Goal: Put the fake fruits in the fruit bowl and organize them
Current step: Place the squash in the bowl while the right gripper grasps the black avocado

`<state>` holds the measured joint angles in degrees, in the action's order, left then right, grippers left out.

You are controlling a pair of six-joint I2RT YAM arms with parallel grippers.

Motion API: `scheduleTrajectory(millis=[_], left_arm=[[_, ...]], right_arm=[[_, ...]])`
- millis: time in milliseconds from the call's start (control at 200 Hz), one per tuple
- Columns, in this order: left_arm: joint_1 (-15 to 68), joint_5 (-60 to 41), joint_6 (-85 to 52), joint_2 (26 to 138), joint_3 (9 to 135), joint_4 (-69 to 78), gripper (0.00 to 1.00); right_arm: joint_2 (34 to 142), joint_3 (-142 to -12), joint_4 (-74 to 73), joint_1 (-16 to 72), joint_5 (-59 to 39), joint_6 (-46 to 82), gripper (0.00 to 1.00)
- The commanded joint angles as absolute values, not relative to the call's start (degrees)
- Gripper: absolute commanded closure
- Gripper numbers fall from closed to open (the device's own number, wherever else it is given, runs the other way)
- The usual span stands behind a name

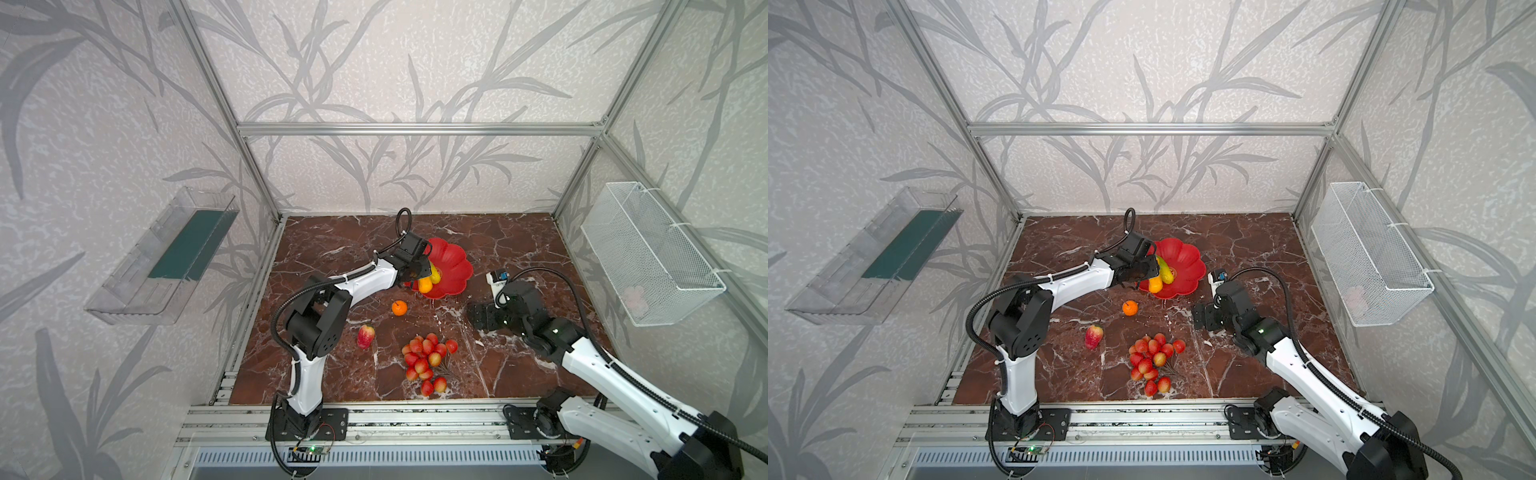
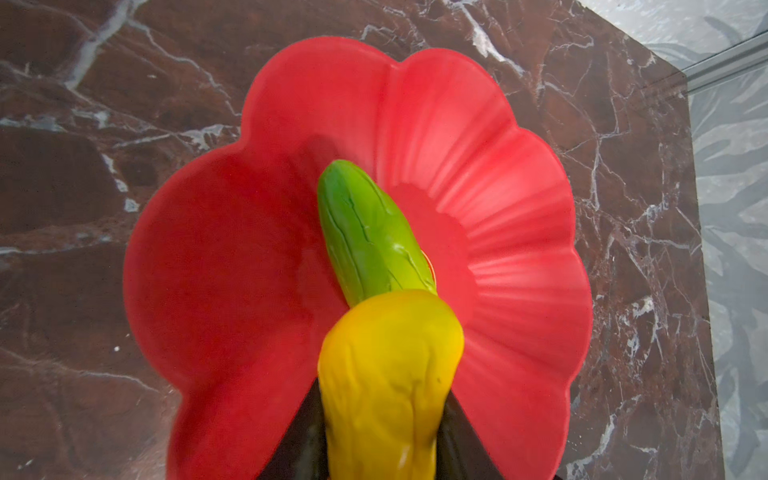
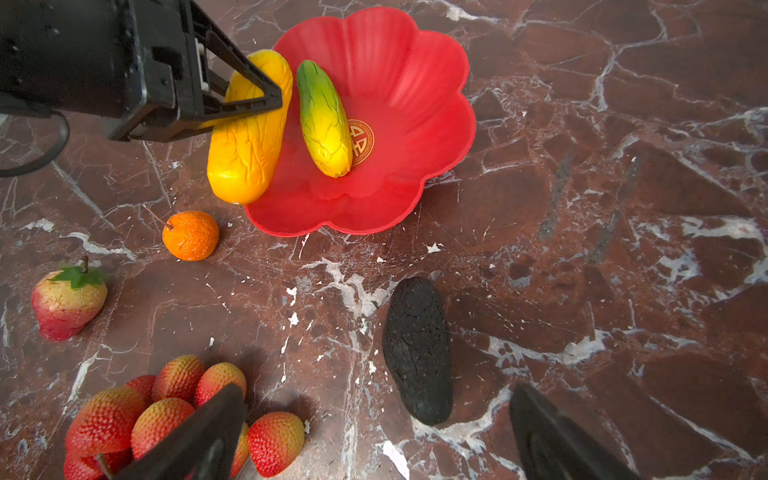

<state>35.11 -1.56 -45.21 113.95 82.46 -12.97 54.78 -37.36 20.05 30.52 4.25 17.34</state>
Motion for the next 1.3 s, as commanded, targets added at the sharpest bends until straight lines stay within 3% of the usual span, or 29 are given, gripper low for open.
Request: scheduleTrajectory(millis=[0,455,515,600,770,870,1070,1295], left_arm=[[34.86,-0.57,-48.42,114.7,82.46,-10.5,0.69],[33.8,-0.71,-52.03,119.16,84.31,-10.39,0.68],[33.64,-0.83,-52.26,119.26,84.24,-10.39,0.64],[33.48,-1.53,-52.31,119.12,84.23,-10.04,0.49],[33.48,-2.59,-50.33,116.07,84.26,-8.24,0.37],[33.46,-3.51,-48.1,112.98,84.59,-7.77,0.24],[33.46,-2.03,-42.57,101.85,80.25,-7.45,0.22],[33.17,5.45,-36.35,80.62,64.64,-10.4,0.18]], right_arm=[[55.7,-37.18,20.13,30.02,4.56,17.53,0.01],[59.69,-35.94,18.41,29.49,5.36,16.75,0.01],[60.65,-35.81,17.96,29.52,5.45,16.82,0.01],[62.3,-35.58,16.97,29.45,5.36,16.96,0.0],[66.7,-35.73,15.0,29.49,4.66,17.05,0.04],[69.38,-35.43,13.87,29.48,5.72,17.18,0.07],[75.2,-35.04,11.42,29.53,6.21,17.48,0.14],[80.16,-35.68,10.43,29.45,5.67,18.59,0.27]])
